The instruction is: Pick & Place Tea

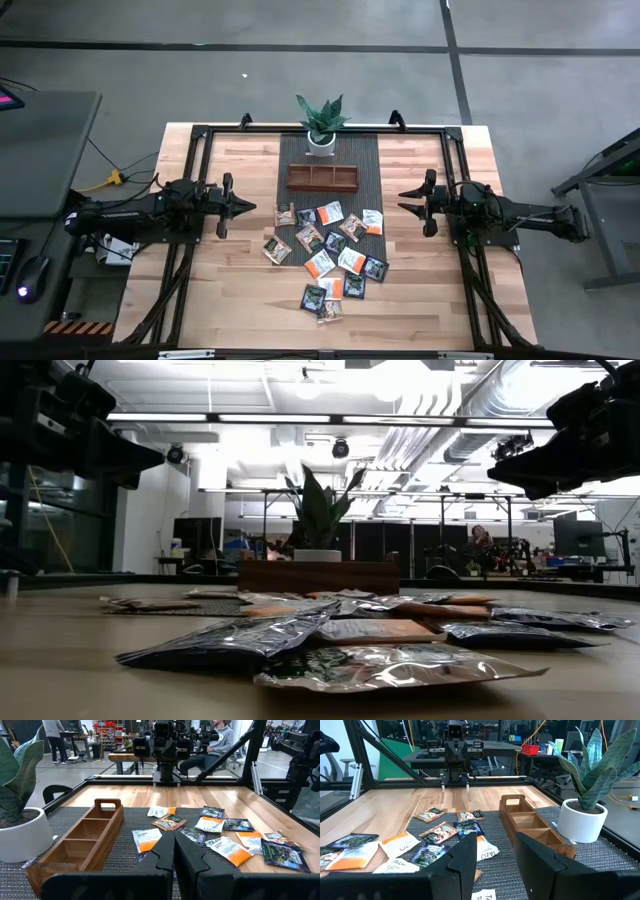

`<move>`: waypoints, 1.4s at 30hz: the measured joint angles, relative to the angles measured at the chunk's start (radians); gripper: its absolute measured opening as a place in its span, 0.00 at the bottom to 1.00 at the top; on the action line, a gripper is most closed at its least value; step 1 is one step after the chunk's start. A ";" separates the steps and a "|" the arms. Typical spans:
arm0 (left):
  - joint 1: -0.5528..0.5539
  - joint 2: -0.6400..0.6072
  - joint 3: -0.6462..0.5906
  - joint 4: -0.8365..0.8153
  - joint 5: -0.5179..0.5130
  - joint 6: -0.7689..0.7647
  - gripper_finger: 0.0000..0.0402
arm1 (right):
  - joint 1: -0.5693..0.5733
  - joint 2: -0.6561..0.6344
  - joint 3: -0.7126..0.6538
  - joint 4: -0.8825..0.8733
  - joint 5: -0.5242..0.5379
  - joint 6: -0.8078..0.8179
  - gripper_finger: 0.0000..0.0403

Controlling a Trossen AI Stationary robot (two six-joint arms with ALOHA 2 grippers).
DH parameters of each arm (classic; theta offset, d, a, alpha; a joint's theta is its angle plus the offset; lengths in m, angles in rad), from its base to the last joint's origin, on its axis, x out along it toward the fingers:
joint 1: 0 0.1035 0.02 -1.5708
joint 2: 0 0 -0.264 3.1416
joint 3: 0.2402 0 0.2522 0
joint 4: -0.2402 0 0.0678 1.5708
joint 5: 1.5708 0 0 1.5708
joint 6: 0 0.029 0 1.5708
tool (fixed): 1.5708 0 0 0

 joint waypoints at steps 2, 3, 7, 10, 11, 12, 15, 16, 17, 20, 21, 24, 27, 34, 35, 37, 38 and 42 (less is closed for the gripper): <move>0.000 0.000 0.000 0.000 0.000 0.000 0.00 | 0.000 0.000 0.000 0.000 0.000 0.000 0.32; 0.000 0.000 0.000 0.000 0.000 0.000 0.00 | 0.000 0.000 0.000 0.000 0.000 0.000 0.32; 0.000 0.000 0.000 0.000 0.000 0.000 0.00 | 0.000 0.000 0.000 0.000 0.000 0.000 0.32; 0.000 0.000 0.000 0.000 0.000 0.000 0.00 | 0.000 0.000 0.000 0.000 0.000 0.000 0.32; 0.000 0.000 0.000 0.000 0.000 0.000 0.00 | 0.000 0.000 0.000 0.000 0.000 0.000 0.32; 0.000 0.000 0.000 0.000 0.000 0.000 0.00 | 0.000 0.000 0.000 0.000 0.000 0.000 0.32; 0.000 0.000 0.000 0.000 0.000 0.000 0.00 | 0.000 0.000 0.000 0.000 0.000 0.000 0.32; 0.000 0.000 0.000 0.000 0.000 0.000 0.00 | 0.000 0.000 0.000 0.000 0.000 0.000 0.32; 0.000 0.000 0.000 0.000 0.000 0.000 0.00 | 0.000 0.000 0.000 0.000 0.000 0.000 0.32; 0.000 0.000 0.000 0.000 0.000 0.000 0.00 | 0.000 -0.001 0.000 0.000 0.000 0.000 0.32; 0.000 0.000 0.000 0.000 0.000 0.000 0.00 | 0.000 -0.001 0.000 0.000 0.000 0.000 0.32; 0.000 0.000 0.000 0.000 0.000 0.000 0.00 | 0.000 -0.001 0.000 0.000 0.000 0.000 0.32; 0.000 0.000 0.000 0.000 0.000 0.000 0.00 | 0.000 -0.001 0.000 0.000 0.000 0.000 0.32; 0.000 0.000 0.000 0.000 0.000 0.000 0.00 | 0.019 -0.001 0.000 0.000 0.000 0.000 0.32; 0.000 0.000 0.000 0.000 0.000 0.000 0.00 | 0.025 -0.001 0.000 0.000 0.000 0.000 0.32; 0.000 0.000 0.000 0.000 0.000 0.000 0.00 | 0.034 -0.001 0.000 0.000 -0.001 0.000 0.32; 0.000 0.000 0.000 0.000 0.000 0.000 0.00 | 0.035 -0.001 0.000 0.000 -0.001 0.000 0.32; 0.000 0.000 0.000 0.000 0.000 0.000 0.00 | 0.035 -0.001 0.000 0.000 -0.001 0.000 0.32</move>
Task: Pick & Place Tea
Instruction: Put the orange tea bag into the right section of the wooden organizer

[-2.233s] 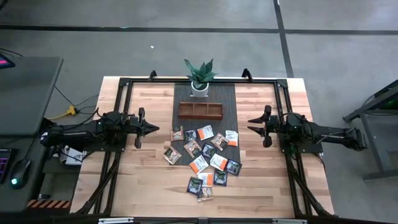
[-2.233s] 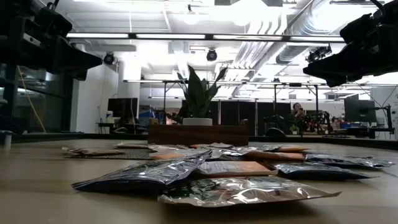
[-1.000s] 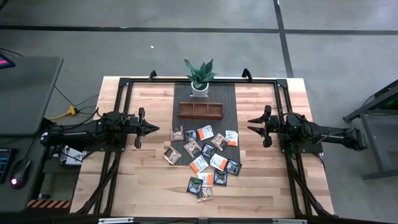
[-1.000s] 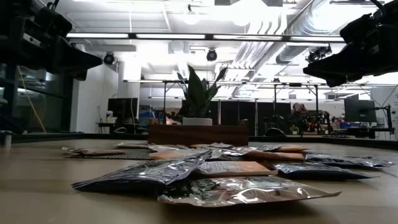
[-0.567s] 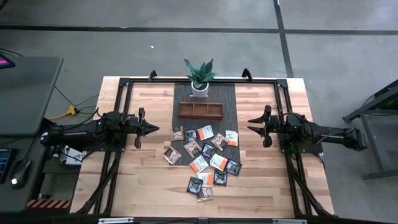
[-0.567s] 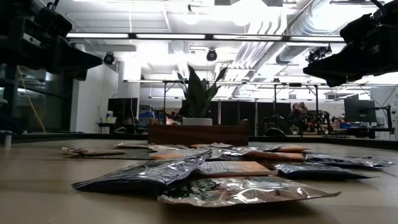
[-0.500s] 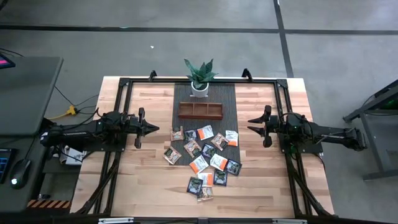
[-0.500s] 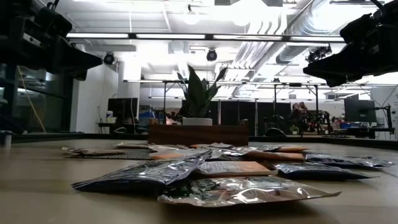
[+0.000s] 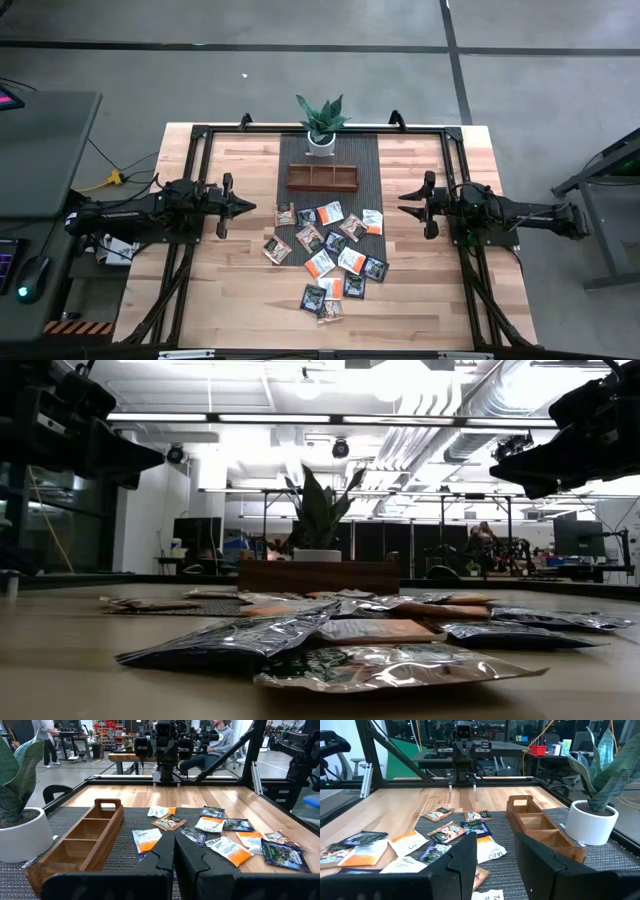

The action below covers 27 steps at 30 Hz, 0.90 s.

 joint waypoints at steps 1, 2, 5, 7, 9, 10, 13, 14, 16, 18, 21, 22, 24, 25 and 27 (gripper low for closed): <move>0.000 0.000 0.000 0.000 0.000 0.000 0.00 | 0.000 0.000 0.000 0.000 0.000 0.000 0.32; 0.000 0.000 0.000 0.000 0.000 0.000 0.00 | 0.000 0.000 0.000 0.000 0.000 0.000 0.32; 0.000 0.000 0.000 0.000 0.000 0.000 0.00 | 0.000 0.000 0.000 0.000 0.000 0.000 0.32; 0.000 0.000 0.000 0.000 0.000 0.000 0.00 | 0.000 0.000 0.000 0.000 0.000 0.000 0.32; 0.000 0.000 0.000 0.000 0.000 0.000 0.00 | 0.000 0.000 0.000 0.000 0.000 0.000 0.32; 0.000 0.000 0.000 0.000 0.000 0.000 0.00 | 0.000 0.000 0.000 0.000 0.000 0.000 0.32; 0.000 0.000 0.000 0.000 0.000 0.000 0.00 | 0.000 0.000 0.000 0.000 0.000 0.000 0.32; 0.000 0.000 0.000 0.000 0.000 0.000 0.00 | 0.000 0.000 0.000 0.000 0.000 0.000 0.32; 0.000 0.000 0.000 0.000 0.000 0.000 0.00 | 0.000 0.000 0.000 0.000 0.000 0.000 0.32; 0.000 0.000 0.000 0.000 0.000 0.000 0.00 | 0.000 0.000 0.000 0.000 0.000 0.000 0.32; 0.000 0.000 0.000 0.000 0.000 0.000 0.00 | 0.000 0.000 0.000 0.004 0.004 0.000 0.32; 0.000 0.000 0.000 0.000 0.000 0.000 0.00 | 0.000 0.000 0.000 0.006 0.014 0.000 0.32; 0.000 0.000 0.000 0.000 0.000 0.000 0.00 | 0.000 0.000 0.000 0.017 0.034 0.014 0.32; 0.000 0.000 0.000 0.000 0.000 0.000 0.00 | 0.000 0.000 0.000 0.023 0.035 0.033 0.32; 0.000 0.000 0.000 0.000 0.000 0.000 0.00 | 0.000 0.000 0.000 0.013 0.029 0.068 0.32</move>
